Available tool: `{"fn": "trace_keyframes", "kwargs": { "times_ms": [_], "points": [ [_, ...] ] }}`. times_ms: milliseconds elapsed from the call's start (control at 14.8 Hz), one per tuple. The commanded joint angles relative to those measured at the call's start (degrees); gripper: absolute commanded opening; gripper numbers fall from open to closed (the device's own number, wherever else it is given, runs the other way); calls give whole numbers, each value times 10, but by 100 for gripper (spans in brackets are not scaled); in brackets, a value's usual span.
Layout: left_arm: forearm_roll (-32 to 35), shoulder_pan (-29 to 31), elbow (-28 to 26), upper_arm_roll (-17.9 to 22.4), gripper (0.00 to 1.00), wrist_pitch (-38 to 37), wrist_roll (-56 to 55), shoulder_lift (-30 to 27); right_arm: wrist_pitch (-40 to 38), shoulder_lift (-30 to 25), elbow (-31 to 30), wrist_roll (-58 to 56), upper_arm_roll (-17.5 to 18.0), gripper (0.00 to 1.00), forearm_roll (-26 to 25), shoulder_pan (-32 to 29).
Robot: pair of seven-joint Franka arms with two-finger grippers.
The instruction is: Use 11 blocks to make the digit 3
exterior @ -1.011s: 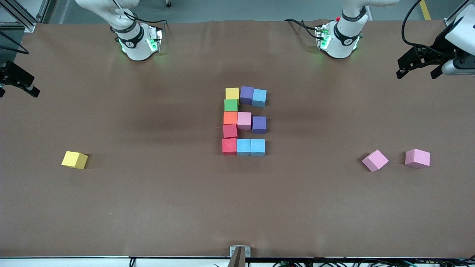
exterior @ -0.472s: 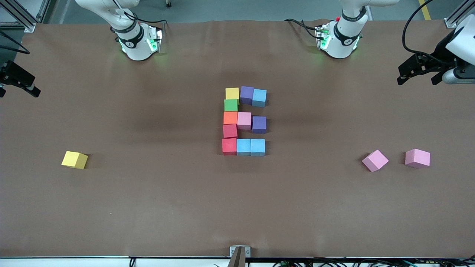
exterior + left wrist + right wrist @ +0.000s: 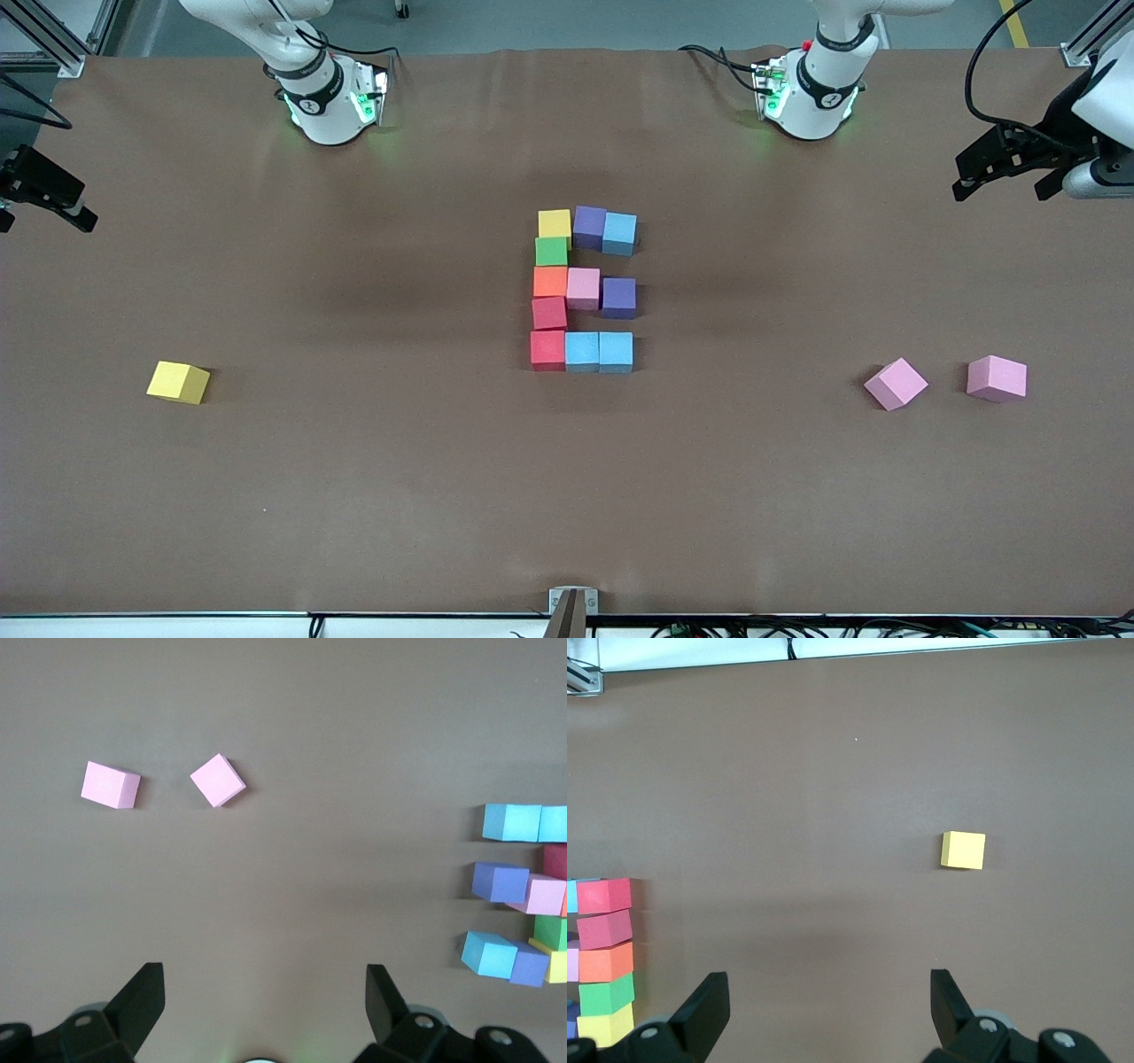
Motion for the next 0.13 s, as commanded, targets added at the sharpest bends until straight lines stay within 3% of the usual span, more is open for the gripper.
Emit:
{"fn": "trace_keyframes", "kwargs": {
  "times_ms": [0,67],
  "points": [
    [12,-5,15,2,100,-18,9,7,-4,4,6,-1,0,100,-10,4],
    [12,-6,15,1,100,-18,9,7,-4,4,6,-1,0,100,-11,4]
  ]
}}
